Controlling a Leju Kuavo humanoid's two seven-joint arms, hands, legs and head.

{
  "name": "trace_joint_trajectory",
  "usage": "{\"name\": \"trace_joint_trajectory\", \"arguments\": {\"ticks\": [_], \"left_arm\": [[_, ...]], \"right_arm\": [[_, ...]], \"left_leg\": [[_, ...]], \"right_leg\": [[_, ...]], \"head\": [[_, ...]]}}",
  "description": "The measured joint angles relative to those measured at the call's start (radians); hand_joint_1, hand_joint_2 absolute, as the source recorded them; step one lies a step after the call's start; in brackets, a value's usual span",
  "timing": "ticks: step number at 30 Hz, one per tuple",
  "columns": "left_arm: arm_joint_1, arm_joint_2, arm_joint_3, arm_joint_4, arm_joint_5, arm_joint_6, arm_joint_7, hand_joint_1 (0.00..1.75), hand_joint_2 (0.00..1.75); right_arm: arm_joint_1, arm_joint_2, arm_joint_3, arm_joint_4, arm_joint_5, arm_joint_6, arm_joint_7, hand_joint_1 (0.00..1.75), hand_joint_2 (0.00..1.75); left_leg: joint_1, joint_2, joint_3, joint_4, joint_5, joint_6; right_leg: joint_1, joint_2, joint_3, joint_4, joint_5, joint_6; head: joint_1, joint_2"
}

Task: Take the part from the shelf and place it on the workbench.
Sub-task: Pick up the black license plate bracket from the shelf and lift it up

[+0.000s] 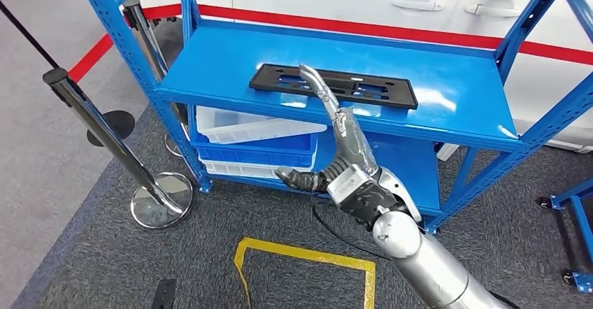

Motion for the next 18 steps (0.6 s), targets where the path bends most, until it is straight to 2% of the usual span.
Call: {"name": "trace_joint_trajectory", "arguments": {"ticks": [3,4,5,6,8,9,10,11,12,13,14,15,18], "left_arm": [[-0.004,-0.002,-0.01,0.0,0.0,-0.001,0.007,0.0,0.0],[-0.005,-0.002,-0.012,0.0,0.0,-0.002,0.009,0.0,0.0],[-0.006,-0.003,-0.015,0.0,0.0,-0.003,0.011,0.0,0.0],[-0.008,-0.003,-0.018,0.0,0.0,-0.004,0.013,0.0,0.0],[-0.009,-0.005,-0.024,0.0,-0.001,-0.006,0.017,0.0,0.0],[-0.008,-0.006,-0.026,0.0,0.0,-0.006,0.018,0.0,0.0],[-0.006,-0.006,-0.028,0.0,0.0,-0.007,0.02,0.0,0.0],[-0.006,-0.006,-0.029,0.0,0.0,-0.008,0.021,0.0,0.0],[-0.007,-0.006,-0.031,0.0,0.001,-0.009,0.021,0.0,0.0],[-0.009,-0.007,-0.033,0.0,0.002,-0.01,0.022,0.0,0.0],[-0.012,-0.008,-0.035,0.0,0.003,-0.012,0.022,0.0,0.0],[-0.014,-0.009,-0.038,0.0,0.005,-0.012,0.022,0.0,0.0],[-0.015,-0.012,-0.041,0.0,0.013,-0.014,0.023,0.0,0.0]], "right_arm": [[-0.025,0.014,0.023,0.05,0.072,-0.024,0.008,0.0,1.75],[-0.036,0.02,0.03,0.067,0.092,-0.028,0.009,0.0,1.75],[-0.049,0.028,0.037,0.085,0.113,-0.032,0.011,0.0,1.75],[-0.06,0.034,0.045,0.104,0.134,-0.036,0.014,0.0,1.75],[-0.075,0.046,0.061,0.143,0.18,-0.042,0.024,0.0,1.75],[-0.078,0.051,0.068,0.159,0.198,-0.044,0.028,0.0,1.75],[-0.082,0.057,0.073,0.176,0.215,-0.046,0.031,0.0,1.75],[-0.089,0.064,0.078,0.193,0.231,-0.049,0.034,0.0,1.75],[-0.098,0.07,0.082,0.209,0.246,-0.053,0.035,0.0,1.75],[-0.107,0.075,0.086,0.224,0.26,-0.057,0.037,0.0,1.75],[-0.117,0.081,0.089,0.238,0.274,-0.062,0.038,0.0,1.75],[-0.125,0.086,0.092,0.252,0.288,-0.067,0.039,0.0,1.75],[-0.15,0.104,0.101,0.305,0.328,-0.081,0.041,0.0,1.75]], "left_leg": [[0.002,0.002,-0.001,0.0,-0.008,-0.016],[0.003,0.004,-0.004,0.015,-0.016,-0.021],[0.004,0.006,-0.02,0.052,-0.031,-0.026],[0.006,0.008,-0.048,0.109,-0.05,-0.03],[0.01,0.01,-0.128,0.236,-0.083,-0.037],[0.011,0.011,-0.155,0.265,-0.078,-0.039],[0.012,0.011,-0.165,0.258,-0.056,-0.04],[0.012,0.012,-0.155,0.212,-0.017,-0.039],[0.012,0.013,-0.131,0.144,0.026,-0.037],[0.011,0.015,-0.107,0.083,0.055,-0.036],[0.009,0.016,-0.086,0.033,0.071,-0.033],[0.006,0.015,-0.075,0.009,0.072,-0.029],[0.004,0.013,-0.068,-0.003,0.065,-0.015]], "right_leg": [[0.001,0.002,0.01,-0.017,-0.006,-0.014],[-0.001,0.001,0.018,-0.023,-0.007,-0.019],[-0.003,0.0,0.026,-0.027,-0.009,-0.025],[-0.003,-0.002,0.032,-0.029,-0.012,-0.029],[-0.001,-0.003,0.039,-0.029,-0.02,-0.034],[-0.001,-0.003,0.042,-0.028,-0.024,-0.034],[-0.001,-0.003,0.046,-0.027,-0.029,-0.033],[-0.001,-0.002,0.053,-0.026,-0.034,-0.032],[-0.001,-0.001,0.061,-0.025,-0.04,-0.03],[-0.001,-0.001,0.067,-0.026,-0.045,-0.026],[0.0,-0.001,0.071,-0.027,-0.049,-0.022],[0.001,-0.001,0.073,-0.029,-0.051,-0.017],[0.003,-0.002,0.073,-0.035,-0.056,-0.004]], "head": [[-0.001,0.0],[-0.002,0.0],[-0.003,0.0],[-0.004,0.0],[-0.005,0.0],[-0.005,0.0],[-0.005,0.0],[-0.005,0.0],[-0.005,0.0],[-0.004,0.0],[-0.004,0.0],[-0.003,0.0],[-0.002,0.0]]}}
